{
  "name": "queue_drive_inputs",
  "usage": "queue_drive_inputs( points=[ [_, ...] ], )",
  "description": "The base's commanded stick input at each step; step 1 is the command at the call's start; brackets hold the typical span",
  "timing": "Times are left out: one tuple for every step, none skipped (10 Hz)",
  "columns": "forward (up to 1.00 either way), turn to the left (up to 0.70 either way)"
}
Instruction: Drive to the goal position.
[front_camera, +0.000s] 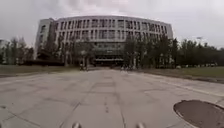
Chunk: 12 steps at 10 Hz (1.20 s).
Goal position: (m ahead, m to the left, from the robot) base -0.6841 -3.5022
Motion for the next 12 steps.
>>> queue_drive_inputs(
  points=[
    [0.0,0.5],
    [0.0,0.5],
    [0.0,0.5],
    [0.0,0.5],
    [0.0,0.5],
    [0.0,0.5],
    [0.0,0.5],
    [0.0,0.5],
    [0.0,0.5],
    [0.0,0.5],
    [0.0,0.5],
    [0.0,0.5]
  ],
)
